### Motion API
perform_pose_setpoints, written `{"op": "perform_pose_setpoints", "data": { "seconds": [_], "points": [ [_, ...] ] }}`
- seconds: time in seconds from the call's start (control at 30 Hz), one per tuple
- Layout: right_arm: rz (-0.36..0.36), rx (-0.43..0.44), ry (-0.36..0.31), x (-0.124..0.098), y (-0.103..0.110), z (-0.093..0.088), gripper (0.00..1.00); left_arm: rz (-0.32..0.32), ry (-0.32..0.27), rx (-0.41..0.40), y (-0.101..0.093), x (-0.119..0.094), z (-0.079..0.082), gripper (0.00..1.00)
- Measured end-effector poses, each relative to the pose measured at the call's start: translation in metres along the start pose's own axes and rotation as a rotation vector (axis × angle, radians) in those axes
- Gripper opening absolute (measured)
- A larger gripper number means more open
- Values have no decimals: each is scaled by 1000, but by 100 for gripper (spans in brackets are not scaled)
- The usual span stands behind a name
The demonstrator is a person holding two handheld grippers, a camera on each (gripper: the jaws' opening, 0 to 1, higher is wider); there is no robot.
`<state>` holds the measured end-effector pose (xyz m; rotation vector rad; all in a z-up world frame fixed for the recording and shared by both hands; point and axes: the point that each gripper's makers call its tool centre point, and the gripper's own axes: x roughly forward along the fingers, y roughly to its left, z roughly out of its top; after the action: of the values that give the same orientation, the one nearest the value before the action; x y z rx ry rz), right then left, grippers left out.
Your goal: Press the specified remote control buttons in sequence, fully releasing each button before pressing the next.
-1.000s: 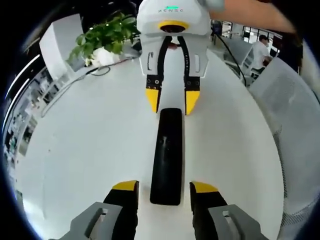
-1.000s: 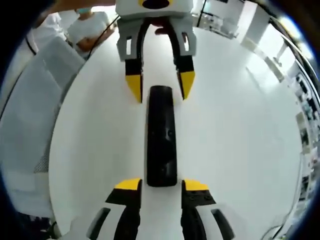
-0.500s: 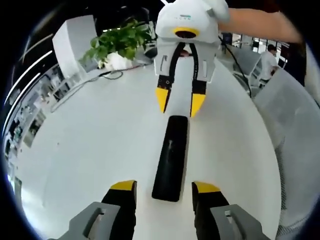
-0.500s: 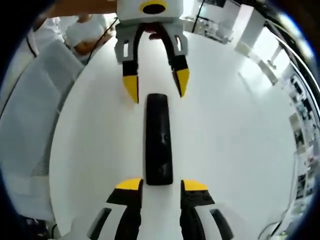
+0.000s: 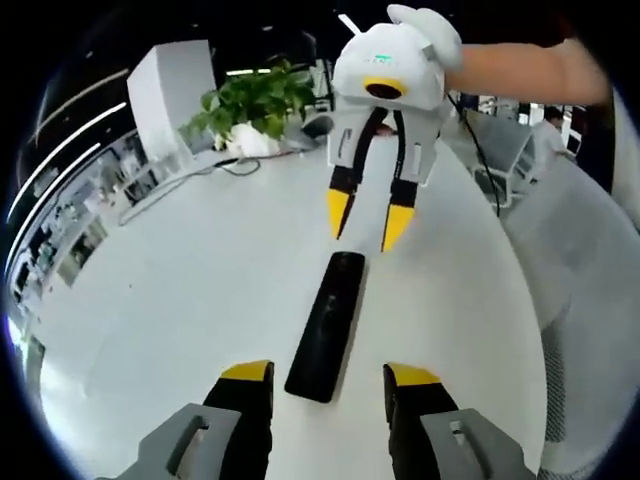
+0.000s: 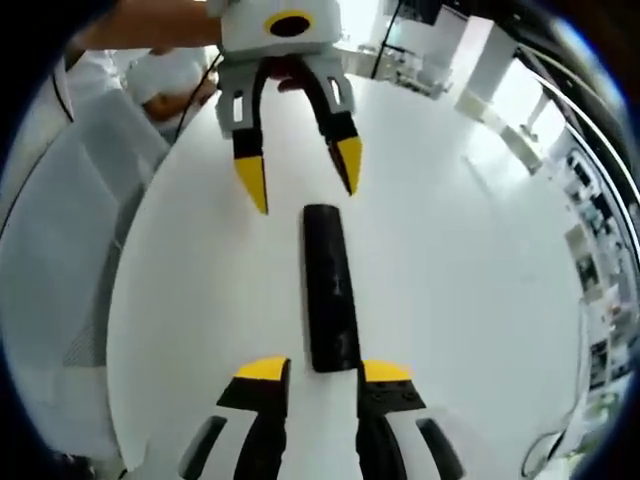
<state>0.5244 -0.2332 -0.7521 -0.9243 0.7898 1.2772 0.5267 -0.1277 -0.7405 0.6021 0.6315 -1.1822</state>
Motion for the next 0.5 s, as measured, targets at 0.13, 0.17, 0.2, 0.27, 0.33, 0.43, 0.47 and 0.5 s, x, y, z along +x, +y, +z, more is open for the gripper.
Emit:
{"op": "perform_pose_setpoints", "data": {
  "seconds": [0.13,0.17,0.2,0.27,0.33,0.43,0.47,0.5],
  "points": [
    [-29,20,-38,-5,4,4,21,32,-44,-25,-3,-8,5,45],
    [-32,30,-49,-6,7,6,21,38,-46,-28,-5,-10,4,45],
    [-35,34,-53,-7,9,6,22,44,-50,-28,-5,-12,4,45],
    [-49,42,-65,-9,11,6,22,51,-59,-34,-8,-15,5,45],
    [-63,60,-85,-11,14,7,22,59,-73,-43,-13,-18,6,45],
    [-88,77,-114,-16,17,10,23,74,-104,-54,-17,-22,11,46],
    [-95,93,-137,-18,20,12,23,86,-135,-73,-19,-24,16,46],
    [-99,101,-150,-19,22,14,23,91,-150,-81,-20,-25,18,46]
  ]
}}
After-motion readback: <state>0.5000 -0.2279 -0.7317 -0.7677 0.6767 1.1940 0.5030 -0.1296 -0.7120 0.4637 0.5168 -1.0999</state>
